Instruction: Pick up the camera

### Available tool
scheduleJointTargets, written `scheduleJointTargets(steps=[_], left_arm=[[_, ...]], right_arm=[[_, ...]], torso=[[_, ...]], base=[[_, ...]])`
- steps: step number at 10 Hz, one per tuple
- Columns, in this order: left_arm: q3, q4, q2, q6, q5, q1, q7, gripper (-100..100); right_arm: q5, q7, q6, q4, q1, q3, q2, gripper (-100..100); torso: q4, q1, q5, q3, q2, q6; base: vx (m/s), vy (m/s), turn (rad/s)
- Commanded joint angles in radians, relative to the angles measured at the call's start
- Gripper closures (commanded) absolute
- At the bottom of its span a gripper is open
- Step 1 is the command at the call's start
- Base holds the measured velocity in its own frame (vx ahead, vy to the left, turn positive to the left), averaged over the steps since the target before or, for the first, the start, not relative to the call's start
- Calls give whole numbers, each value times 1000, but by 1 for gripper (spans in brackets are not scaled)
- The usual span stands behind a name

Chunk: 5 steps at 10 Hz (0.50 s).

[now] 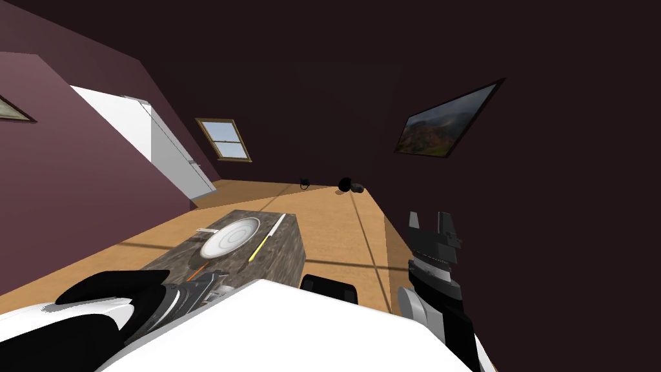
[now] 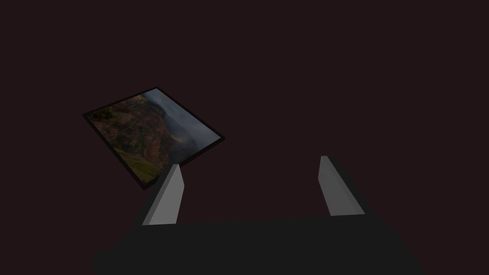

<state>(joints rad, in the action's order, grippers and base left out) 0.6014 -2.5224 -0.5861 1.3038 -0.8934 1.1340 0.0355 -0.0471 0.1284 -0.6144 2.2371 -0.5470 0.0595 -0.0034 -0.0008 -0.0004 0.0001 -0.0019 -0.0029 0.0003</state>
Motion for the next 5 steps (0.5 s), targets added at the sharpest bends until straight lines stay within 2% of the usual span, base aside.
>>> scheduleJointTargets(steps=[1, 2, 3, 4, 5], left_arm=[[-6, -31, -10, 27, -10, 11, -8, -100], [-2, -19, -9, 18, -9, 6, -5, -100], [-2, -21, -9, 21, -10, 7, -6, 0], [-19, 10, -7, 7, 4, -7, 3, -100], [-30, 31, -5, -3, 13, -15, 8, -100]], right_arm=[[0, 0, 0, 0, 0, 0, 0, 0], [0, 0, 0, 0, 0, 0, 0, 0], [0, 0, 0, 0, 0, 0, 0, 0], [0, 0, 0, 0, 0, 0, 0, 0], [0, 0, 0, 0, 0, 0, 0, 0]], torso=[[0, 0, 0, 0, 0, 0], [0, 0, 0, 1, 1, 0], [1, 0, 0, 1, 2, 0], [1, 0, 0, 2, 3, 0], [1, -1, 0, 2, 3, 0]], base=[[27, 2, -18], [10, 1, -2], [0, 0, 0], [-4, -9, -65], [-11, -18, -68]])
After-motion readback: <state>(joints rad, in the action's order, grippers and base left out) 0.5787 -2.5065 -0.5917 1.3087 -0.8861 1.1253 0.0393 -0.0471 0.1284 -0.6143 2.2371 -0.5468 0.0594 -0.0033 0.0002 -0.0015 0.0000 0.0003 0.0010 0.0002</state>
